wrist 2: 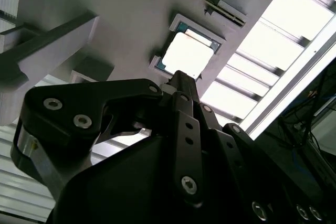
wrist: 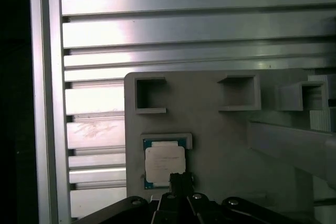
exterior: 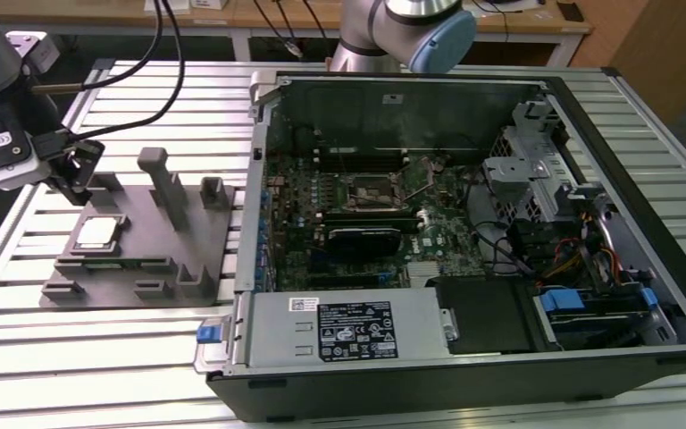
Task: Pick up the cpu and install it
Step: 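Pick up the cpu and move it towards the insertion slot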
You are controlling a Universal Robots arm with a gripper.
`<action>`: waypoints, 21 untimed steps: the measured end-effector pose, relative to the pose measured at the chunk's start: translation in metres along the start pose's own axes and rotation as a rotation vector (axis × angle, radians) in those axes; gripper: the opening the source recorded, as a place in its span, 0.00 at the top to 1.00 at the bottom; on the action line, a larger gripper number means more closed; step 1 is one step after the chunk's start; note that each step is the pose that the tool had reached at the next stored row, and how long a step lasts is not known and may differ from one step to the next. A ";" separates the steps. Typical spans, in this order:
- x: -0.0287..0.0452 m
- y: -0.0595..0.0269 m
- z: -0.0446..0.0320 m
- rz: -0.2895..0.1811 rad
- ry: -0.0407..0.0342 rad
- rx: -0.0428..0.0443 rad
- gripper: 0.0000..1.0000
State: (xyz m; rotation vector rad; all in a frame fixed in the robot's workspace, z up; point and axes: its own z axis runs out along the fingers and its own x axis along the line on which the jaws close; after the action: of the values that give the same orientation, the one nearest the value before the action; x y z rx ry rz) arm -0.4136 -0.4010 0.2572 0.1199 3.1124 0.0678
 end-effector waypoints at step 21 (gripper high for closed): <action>0.0015 -0.0032 0.0114 0.000 0.0000 0.0000 0.89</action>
State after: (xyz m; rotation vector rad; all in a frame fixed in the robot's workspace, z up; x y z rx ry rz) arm -0.4150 -0.4036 0.2457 0.1199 3.1124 0.0679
